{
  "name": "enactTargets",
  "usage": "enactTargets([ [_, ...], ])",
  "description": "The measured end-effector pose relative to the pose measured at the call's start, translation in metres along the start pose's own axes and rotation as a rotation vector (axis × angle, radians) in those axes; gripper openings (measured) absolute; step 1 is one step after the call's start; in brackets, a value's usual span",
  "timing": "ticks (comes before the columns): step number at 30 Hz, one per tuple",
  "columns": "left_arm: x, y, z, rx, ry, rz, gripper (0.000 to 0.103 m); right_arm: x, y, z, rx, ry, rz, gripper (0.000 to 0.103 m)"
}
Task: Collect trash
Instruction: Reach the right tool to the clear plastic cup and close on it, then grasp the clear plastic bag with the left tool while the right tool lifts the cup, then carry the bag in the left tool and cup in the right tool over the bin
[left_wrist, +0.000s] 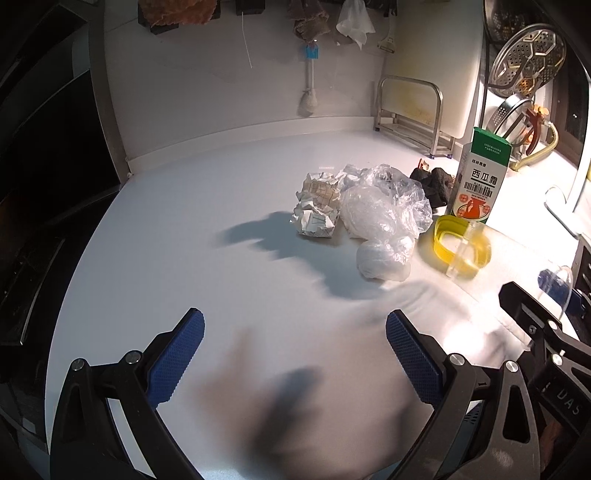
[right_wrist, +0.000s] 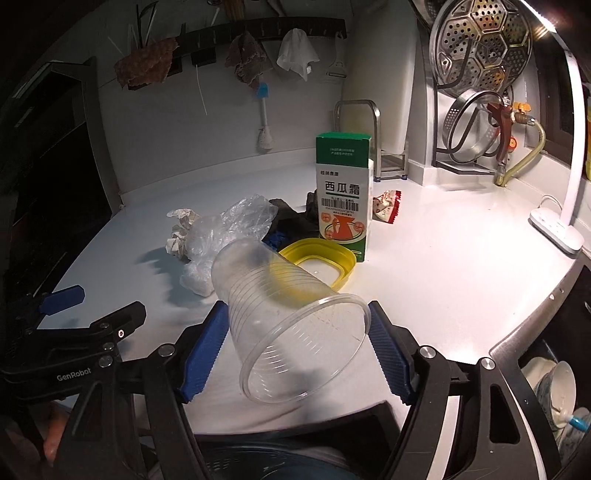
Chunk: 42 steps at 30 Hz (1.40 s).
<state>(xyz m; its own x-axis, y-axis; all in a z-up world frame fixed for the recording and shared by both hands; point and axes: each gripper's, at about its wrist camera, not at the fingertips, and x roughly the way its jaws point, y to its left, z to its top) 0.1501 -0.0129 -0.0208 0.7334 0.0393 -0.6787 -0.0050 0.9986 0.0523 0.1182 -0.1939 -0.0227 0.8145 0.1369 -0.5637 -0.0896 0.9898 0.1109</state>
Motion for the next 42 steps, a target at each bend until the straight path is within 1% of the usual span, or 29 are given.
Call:
enactTargets([
  [4, 0.005, -0.012, 0.014, -0.011, -0.024, -0.009, 0.097, -0.017, -0.022, -0.005, 0.05, -0.024, -0.076, 0.073],
  [7, 0.011, -0.024, 0.026, -0.016, -0.049, -0.023, 0.097, -0.026, -0.037, -0.009, 0.1, -0.029, -0.08, 0.073],
  [10, 0.026, -0.038, 0.035, -0.018, -0.025, -0.052, 0.097, -0.032, -0.047, -0.015, 0.133, -0.032, -0.071, 0.073],
  [13, 0.045, -0.051, 0.039, -0.002, 0.009, -0.028, 0.097, -0.036, -0.051, -0.019, 0.149, -0.038, -0.062, 0.073],
  [14, 0.051, -0.053, 0.04, -0.002, 0.037, -0.023, 0.095, -0.037, -0.052, -0.02, 0.154, -0.039, -0.057, 0.073],
  [16, 0.052, -0.056, 0.042, -0.012, 0.034, -0.061, 0.095, -0.037, -0.054, -0.022, 0.163, -0.038, -0.049, 0.073],
  [18, 0.053, -0.06, 0.044, 0.002, 0.029, -0.049, 0.084, -0.038, -0.055, -0.023, 0.169, -0.039, -0.043, 0.073],
  [19, 0.056, -0.063, 0.045, 0.016, 0.042, -0.041, 0.074, -0.039, -0.055, -0.024, 0.172, -0.041, -0.039, 0.073],
  [20, 0.059, -0.066, 0.045, 0.026, 0.063, -0.037, 0.067, -0.04, -0.056, -0.024, 0.175, -0.044, -0.034, 0.073],
  [21, 0.063, -0.068, 0.044, 0.032, 0.087, -0.043, 0.063, -0.041, -0.056, -0.024, 0.178, -0.046, -0.031, 0.073],
  [22, 0.067, -0.068, 0.044, 0.033, 0.107, -0.054, 0.051, -0.042, -0.056, -0.025, 0.179, -0.048, -0.031, 0.073],
  [23, 0.069, -0.067, 0.043, 0.031, 0.12, -0.063, 0.044, -0.042, -0.056, -0.025, 0.181, -0.047, -0.031, 0.073],
  [24, 0.069, -0.066, 0.043, 0.025, 0.119, -0.07, 0.044, -0.043, -0.056, -0.026, 0.182, -0.047, -0.031, 0.073],
  [26, 0.065, -0.063, 0.041, 0.016, 0.106, -0.083, 0.041, -0.044, -0.056, -0.027, 0.184, -0.046, -0.032, 0.073],
  [29, 0.058, -0.059, 0.036, 0.015, 0.1, -0.097, 0.038, -0.045, -0.055, -0.03, 0.187, -0.04, -0.031, 0.073],
  [31, 0.047, -0.056, 0.032, 0.02, 0.078, -0.091, 0.038, -0.048, -0.054, -0.032, 0.189, -0.037, -0.033, 0.073],
  [36, 0.009, -0.045, 0.019, 0.035, 0.024, -0.092, 0.038, -0.061, -0.049, -0.039, 0.195, -0.034, -0.038, 0.073],
  [42, -0.042, -0.03, -0.01, 0.061, -0.021, -0.101, 0.038, -0.088, -0.032, -0.057, 0.191, -0.018, -0.06, 0.073],
])
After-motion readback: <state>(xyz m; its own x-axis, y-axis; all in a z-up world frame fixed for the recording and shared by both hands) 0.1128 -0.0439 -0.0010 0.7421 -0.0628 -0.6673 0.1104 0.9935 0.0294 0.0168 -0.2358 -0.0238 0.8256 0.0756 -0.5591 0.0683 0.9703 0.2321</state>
